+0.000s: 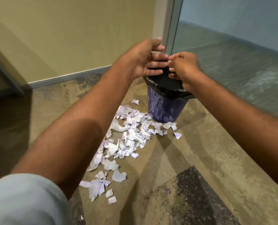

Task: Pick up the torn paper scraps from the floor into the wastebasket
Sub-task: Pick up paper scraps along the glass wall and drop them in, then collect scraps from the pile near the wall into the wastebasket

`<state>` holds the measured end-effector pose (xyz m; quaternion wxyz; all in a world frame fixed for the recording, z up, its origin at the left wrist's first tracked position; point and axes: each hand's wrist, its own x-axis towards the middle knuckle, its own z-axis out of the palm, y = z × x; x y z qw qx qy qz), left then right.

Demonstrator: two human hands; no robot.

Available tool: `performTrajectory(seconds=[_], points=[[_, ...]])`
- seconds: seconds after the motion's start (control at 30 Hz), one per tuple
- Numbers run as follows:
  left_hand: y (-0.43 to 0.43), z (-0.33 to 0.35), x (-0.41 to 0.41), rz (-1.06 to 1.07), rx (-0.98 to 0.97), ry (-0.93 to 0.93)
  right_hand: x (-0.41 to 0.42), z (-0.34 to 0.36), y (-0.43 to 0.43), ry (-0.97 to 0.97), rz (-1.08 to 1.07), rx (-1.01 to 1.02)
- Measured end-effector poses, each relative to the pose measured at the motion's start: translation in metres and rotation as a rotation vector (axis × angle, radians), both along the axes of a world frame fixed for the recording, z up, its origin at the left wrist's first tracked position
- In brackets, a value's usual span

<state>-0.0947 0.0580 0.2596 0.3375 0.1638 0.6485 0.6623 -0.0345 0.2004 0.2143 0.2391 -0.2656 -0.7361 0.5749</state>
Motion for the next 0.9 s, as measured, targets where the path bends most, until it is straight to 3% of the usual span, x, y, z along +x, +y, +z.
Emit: performTrajectory(seconds=[0.2, 0.53, 0.77, 0.9], points=[[-0.082, -0.002, 0.018, -0.047, -0.276, 0.168, 0.025, -0.020, -0.070, -0.116, 0.230, 0.120], [-0.215, -0.133, 0.043, 0.268, -0.533, 0.018, 0.047, -0.124, -0.175, -0.303, 0.572, 0.136], [-0.340, -0.241, 0.099, 0.604, -0.751, -0.014, 0.094, -0.214, -0.220, -0.439, 1.069, 0.572], [-0.400, -0.277, 0.135, 0.692, -0.969, -0.047, 0.123, -0.254, -0.237, -0.375, 1.306, 0.835]])
